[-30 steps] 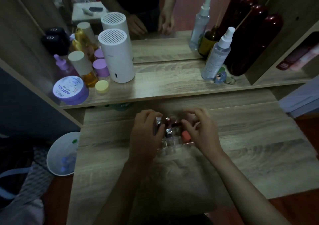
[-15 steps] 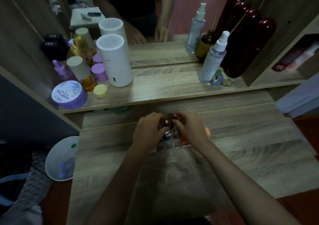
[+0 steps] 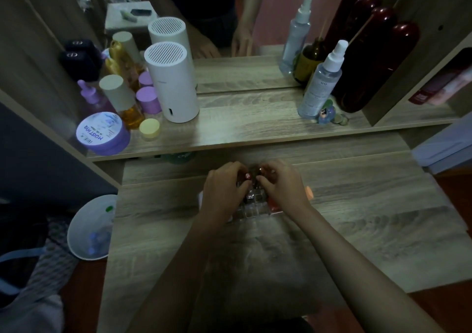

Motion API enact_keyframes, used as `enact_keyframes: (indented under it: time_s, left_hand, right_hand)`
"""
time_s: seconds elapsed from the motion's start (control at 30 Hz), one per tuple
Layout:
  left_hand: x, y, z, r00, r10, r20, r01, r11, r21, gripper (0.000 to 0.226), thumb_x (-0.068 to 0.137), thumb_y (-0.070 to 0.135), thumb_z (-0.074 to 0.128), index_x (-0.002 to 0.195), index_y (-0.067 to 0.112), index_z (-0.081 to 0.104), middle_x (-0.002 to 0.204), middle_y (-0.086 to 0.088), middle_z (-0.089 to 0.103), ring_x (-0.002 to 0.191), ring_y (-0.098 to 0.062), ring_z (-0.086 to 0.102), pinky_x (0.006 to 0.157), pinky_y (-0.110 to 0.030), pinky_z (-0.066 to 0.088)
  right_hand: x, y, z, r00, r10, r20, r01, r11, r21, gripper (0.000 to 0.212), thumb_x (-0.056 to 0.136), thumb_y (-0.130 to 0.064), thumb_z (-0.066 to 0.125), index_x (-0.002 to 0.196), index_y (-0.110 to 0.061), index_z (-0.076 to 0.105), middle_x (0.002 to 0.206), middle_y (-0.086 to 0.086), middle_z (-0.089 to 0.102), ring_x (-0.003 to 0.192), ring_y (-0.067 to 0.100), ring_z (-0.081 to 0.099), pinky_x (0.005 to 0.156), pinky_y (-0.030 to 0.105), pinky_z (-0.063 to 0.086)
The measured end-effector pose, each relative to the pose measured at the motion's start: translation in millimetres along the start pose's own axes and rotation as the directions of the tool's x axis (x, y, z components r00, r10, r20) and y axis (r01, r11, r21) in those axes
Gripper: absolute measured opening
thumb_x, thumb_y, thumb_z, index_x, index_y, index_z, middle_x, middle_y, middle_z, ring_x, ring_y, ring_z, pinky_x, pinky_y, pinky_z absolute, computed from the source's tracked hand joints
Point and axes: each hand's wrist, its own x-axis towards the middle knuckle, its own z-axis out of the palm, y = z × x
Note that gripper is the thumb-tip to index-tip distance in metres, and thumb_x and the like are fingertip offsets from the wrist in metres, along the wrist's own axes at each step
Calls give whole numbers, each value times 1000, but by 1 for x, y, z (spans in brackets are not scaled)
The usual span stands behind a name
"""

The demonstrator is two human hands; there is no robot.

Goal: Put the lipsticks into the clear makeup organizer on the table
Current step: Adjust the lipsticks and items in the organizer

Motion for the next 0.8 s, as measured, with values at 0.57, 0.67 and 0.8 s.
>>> enact_keyframes:
  time_s: [0.57,0.67,0.8]
  left_hand:
    - [-20,-14,-4,998,-45,-37,39,987,-154,69,67,25,78,128,13,48,126,-6,54,113,-17,51,94,-27,42]
    - [-41,-29,-8,986,-146,-80,126,969,-211,70,63,19,81,124,9,49,119,1,46,111,-15,47,90,-20,38]
    - [-62,-37,-8,976,-194,-96,168,960,-225,37,65,8,80,93,8,56,94,-1,50,81,-13,50,68,0,38]
  right_hand:
    - [-52,-14,4,984,-174,-33,176,983,47,24,80,-6,67,104,-7,64,101,11,65,86,20,62,63,25,48]
    - [-53,-5,15,988,-131,82,130,991,15,33,80,-7,66,113,-8,60,112,11,60,95,22,60,68,22,43]
    - [-47,-1,21,991,-75,110,73,997,24,33,81,-5,64,113,-8,60,112,12,60,99,25,59,76,35,50]
